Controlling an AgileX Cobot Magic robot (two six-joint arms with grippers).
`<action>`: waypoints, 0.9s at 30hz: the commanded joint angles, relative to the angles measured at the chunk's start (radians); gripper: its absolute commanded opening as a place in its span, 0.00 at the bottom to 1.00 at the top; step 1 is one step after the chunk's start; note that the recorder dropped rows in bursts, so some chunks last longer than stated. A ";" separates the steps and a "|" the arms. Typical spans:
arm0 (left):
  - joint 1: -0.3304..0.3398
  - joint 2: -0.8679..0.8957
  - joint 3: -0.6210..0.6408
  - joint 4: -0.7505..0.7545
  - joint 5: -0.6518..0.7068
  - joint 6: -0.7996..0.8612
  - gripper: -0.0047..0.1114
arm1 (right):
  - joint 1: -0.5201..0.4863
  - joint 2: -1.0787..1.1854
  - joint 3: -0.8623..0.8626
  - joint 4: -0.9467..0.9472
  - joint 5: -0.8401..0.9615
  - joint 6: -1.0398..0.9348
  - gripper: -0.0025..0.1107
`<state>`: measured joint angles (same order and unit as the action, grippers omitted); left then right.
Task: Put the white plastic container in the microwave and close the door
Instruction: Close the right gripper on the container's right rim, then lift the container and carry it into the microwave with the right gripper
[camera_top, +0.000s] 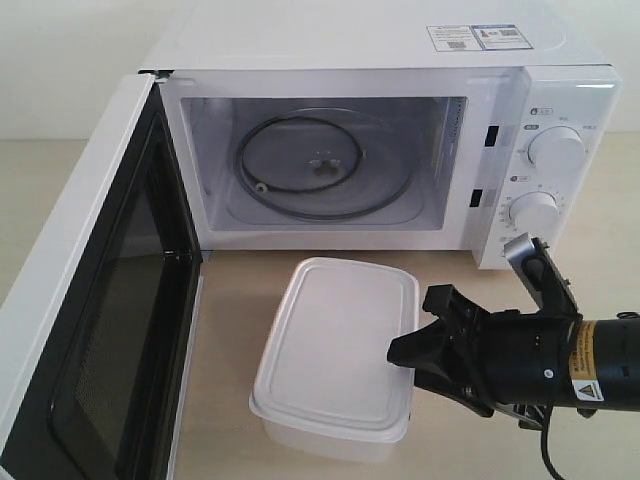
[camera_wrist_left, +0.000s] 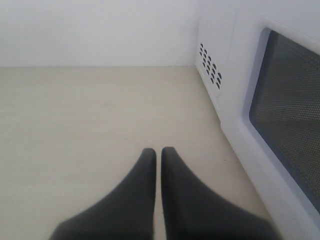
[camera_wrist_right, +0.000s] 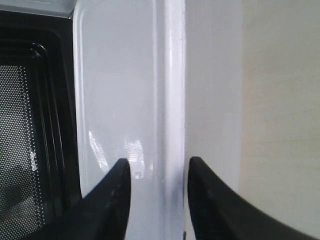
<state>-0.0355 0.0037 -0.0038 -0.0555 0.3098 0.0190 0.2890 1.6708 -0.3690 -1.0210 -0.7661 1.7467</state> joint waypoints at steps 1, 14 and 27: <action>0.003 -0.004 0.004 0.000 -0.002 -0.012 0.08 | 0.002 -0.001 -0.003 0.011 -0.007 -0.009 0.34; 0.003 -0.004 0.004 0.000 -0.002 -0.012 0.08 | 0.002 -0.001 -0.003 0.011 0.056 -0.056 0.02; 0.003 -0.004 0.004 0.000 -0.002 -0.012 0.08 | 0.002 -0.001 -0.003 0.015 0.027 -0.100 0.02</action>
<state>-0.0355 0.0037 -0.0038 -0.0555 0.3098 0.0173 0.2890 1.6708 -0.3690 -1.0034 -0.7255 1.6665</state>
